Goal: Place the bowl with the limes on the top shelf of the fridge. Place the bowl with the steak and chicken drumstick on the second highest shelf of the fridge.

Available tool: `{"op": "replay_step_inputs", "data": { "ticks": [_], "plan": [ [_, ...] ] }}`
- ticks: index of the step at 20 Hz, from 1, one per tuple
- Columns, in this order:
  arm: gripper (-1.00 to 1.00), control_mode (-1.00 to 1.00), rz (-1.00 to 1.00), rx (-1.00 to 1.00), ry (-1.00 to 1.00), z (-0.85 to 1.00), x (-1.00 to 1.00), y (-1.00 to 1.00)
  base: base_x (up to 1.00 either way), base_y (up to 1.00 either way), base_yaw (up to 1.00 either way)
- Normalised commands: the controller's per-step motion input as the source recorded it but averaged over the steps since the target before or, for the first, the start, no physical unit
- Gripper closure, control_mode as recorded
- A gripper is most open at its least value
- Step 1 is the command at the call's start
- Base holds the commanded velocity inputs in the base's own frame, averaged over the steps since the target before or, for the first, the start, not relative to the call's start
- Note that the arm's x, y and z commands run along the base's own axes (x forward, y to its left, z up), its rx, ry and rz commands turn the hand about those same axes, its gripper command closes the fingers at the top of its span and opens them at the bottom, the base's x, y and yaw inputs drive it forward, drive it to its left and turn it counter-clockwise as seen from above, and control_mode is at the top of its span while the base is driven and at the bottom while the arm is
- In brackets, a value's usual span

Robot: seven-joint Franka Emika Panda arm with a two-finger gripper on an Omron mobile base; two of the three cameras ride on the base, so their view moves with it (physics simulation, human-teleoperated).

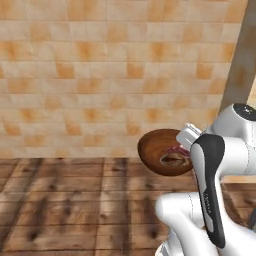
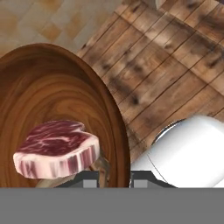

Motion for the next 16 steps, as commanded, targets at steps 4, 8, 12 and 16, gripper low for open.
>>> {"op": "replay_step_inputs", "data": {
  "ticks": [4,8,12,16],
  "plan": [
    [1.0,1.0,0.0,0.0,0.0,0.0,0.0,0.0,1.0,0.21,0.08],
    [1.0,1.0,0.0,0.0,0.0,0.0,0.0,0.0,1.0,0.16,0.06],
    [1.0,1.0,0.0,0.0,0.0,0.0,0.0,0.0,1.0,0.11,0.01],
    [1.0,1.0,0.0,0.0,0.0,0.0,0.0,0.0,1.0,0.16,-0.08]
  ]
}}
